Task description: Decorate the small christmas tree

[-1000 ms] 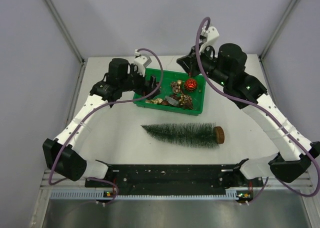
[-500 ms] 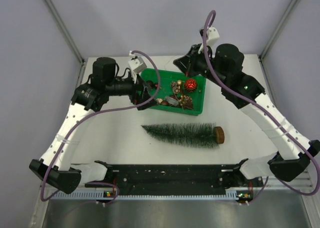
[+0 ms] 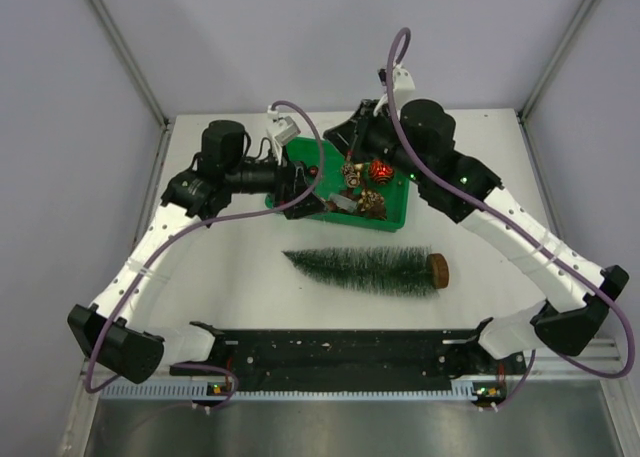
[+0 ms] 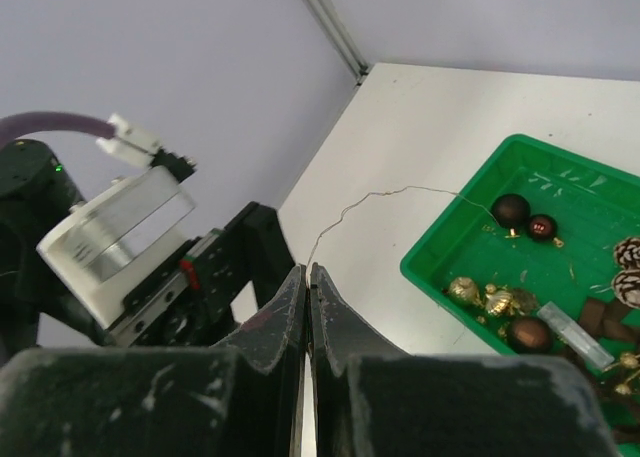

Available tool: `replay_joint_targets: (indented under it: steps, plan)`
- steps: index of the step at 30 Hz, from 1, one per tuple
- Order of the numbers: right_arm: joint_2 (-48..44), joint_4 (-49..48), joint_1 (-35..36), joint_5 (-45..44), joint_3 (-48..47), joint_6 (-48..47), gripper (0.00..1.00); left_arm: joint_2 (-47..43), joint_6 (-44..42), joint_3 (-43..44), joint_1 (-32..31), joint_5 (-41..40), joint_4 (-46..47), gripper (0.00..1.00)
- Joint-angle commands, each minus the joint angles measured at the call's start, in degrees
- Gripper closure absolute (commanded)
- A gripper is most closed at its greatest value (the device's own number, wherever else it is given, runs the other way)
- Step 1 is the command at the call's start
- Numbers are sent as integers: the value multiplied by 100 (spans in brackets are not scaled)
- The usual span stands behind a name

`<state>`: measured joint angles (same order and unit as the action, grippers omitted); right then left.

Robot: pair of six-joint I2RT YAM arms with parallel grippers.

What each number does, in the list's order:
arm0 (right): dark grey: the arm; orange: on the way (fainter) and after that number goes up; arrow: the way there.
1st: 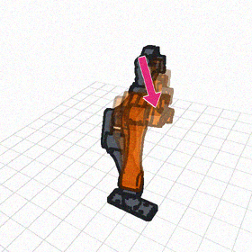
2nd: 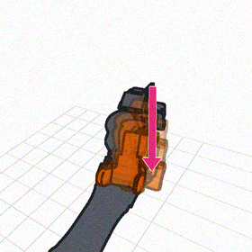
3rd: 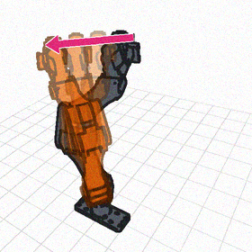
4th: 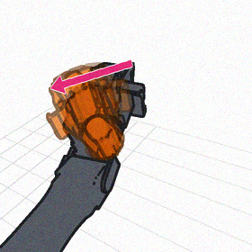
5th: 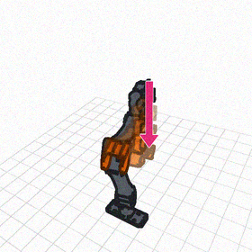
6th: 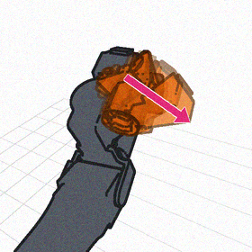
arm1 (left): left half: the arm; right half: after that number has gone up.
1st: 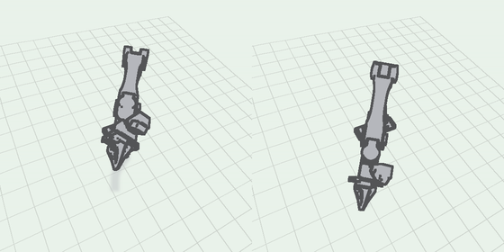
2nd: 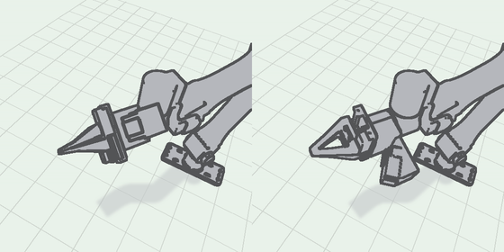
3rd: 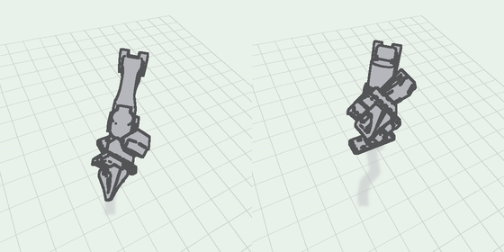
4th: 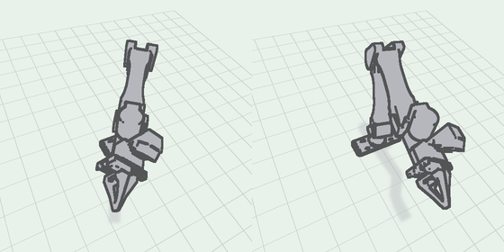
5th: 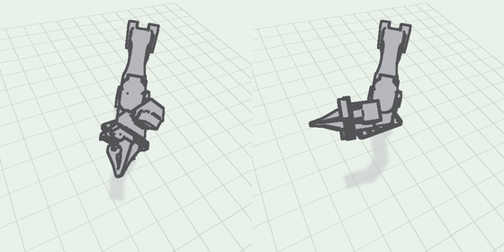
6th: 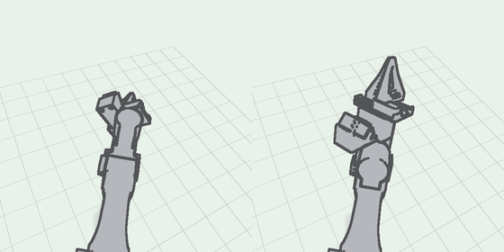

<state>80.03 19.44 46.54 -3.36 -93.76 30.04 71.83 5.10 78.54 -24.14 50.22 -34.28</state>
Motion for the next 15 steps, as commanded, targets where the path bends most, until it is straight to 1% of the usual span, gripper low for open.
replay_joint_targets:
  steps: [1,4,7,8,9,10,12,13,14,15]
  plan:
    - [13,-555,197,-104,-11,405,100,59,930,-111,-3,-284,1072,1]
    - [57,-661,241,-25,-11,537,100,111,957,-102,6,-364,1134,1]
    - [109,-792,302,28,24,652,100,103,1246,-260,6,171,1458,1]
    - [127,-828,311,37,41,678,100,94,1369,-304,6,295,1573,6]
    - [144,-871,329,63,59,713,100,94,1466,-365,6,418,1687,20]
    - [179,-898,346,63,85,722,100,85,1476,-392,6,532,1766,38]
    - [197,-959,364,54,155,766,100,42,1389,-419,6,533,1724,79]
    - [197,-977,373,54,191,784,100,15,1292,-401,6,507,1645,90]
    - [206,-995,373,37,217,793,100,-20,1126,-375,15,463,1435,98]
    - [197,-995,373,11,243,775,100,-72,1020,-340,32,384,1259,100]
